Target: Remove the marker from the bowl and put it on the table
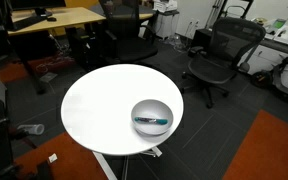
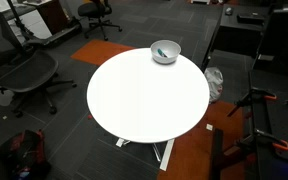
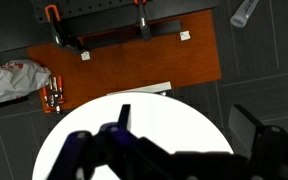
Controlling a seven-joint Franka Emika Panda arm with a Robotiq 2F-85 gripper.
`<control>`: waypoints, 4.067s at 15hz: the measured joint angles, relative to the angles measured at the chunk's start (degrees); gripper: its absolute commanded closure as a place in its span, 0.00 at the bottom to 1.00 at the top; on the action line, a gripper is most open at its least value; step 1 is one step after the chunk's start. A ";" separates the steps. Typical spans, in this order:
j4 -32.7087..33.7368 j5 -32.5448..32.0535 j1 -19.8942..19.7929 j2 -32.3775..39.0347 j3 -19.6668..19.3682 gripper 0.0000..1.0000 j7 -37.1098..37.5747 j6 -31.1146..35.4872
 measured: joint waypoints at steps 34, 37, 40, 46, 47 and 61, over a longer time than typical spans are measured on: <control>16.00 -14.20 -10.01 28.74 -15.72 0.00 20.58 27.33; 18.65 -16.13 -9.83 33.53 -17.40 0.00 22.45 31.53; 21.28 -17.43 -9.48 38.15 -19.16 0.00 23.72 34.18; 25.57 -17.41 -8.54 45.32 -22.12 0.00 23.88 36.35; 26.02 -17.37 -8.29 46.10 -22.45 0.00 24.08 36.37; 27.25 -12.55 -8.61 48.74 -22.92 0.00 20.96 37.34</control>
